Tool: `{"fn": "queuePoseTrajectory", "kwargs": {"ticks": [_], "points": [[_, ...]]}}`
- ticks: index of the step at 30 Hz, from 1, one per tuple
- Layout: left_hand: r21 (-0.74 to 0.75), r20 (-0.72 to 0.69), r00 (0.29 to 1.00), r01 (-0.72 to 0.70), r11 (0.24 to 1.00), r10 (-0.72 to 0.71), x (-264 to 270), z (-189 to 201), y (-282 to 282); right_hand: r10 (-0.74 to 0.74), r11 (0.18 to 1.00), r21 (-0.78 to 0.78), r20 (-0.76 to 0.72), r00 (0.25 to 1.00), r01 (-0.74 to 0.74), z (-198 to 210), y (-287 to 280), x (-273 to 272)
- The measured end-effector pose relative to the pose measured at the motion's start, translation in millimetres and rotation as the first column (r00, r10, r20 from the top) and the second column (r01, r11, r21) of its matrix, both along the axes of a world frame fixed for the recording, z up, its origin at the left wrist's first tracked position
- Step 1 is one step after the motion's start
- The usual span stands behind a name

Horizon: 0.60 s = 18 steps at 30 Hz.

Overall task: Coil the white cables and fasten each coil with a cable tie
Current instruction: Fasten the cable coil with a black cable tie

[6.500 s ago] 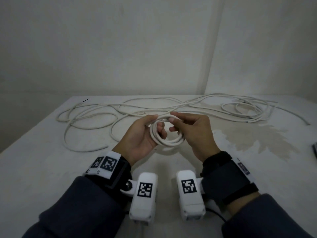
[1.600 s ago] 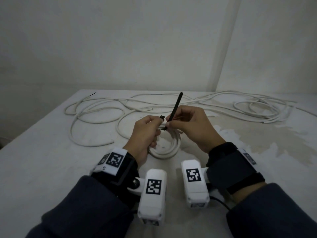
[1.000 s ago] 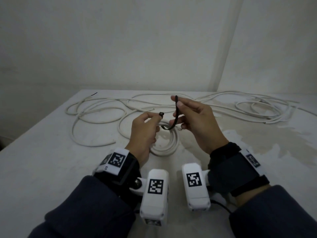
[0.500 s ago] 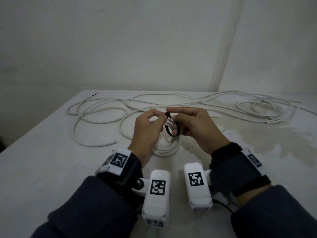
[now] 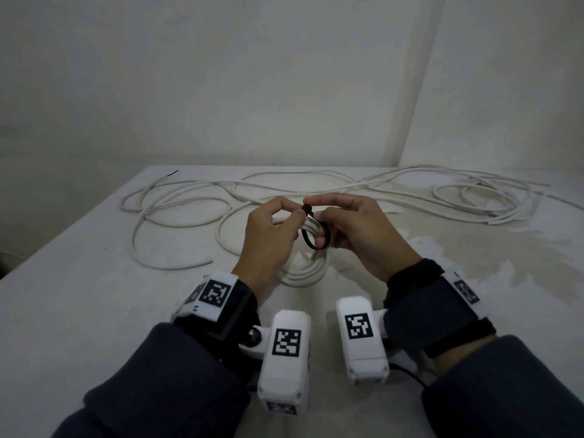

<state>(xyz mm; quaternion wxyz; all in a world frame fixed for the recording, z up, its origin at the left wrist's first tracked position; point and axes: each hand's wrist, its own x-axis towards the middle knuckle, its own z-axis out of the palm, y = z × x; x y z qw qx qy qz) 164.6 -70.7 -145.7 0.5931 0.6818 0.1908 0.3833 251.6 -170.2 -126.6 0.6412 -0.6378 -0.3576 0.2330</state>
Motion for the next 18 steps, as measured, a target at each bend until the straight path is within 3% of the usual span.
{"fn": "queuePoseTrajectory", "kwargs": {"ticks": [11, 18], "points": [[0.176, -0.064, 0.997, -0.033, 0.984, 0.045, 1.9, -3.0, 5.1, 0.001, 0.999, 0.047, 0.013, 1.0, -0.001, 3.8, -5.0, 1.1], [0.196, -0.015, 0.995, -0.094, 0.976, 0.099, 0.9, -3.5, 7.8, -0.034, 0.999, 0.045, 0.088, 0.996, 0.03, 3.7, -2.0, -2.8]]}}
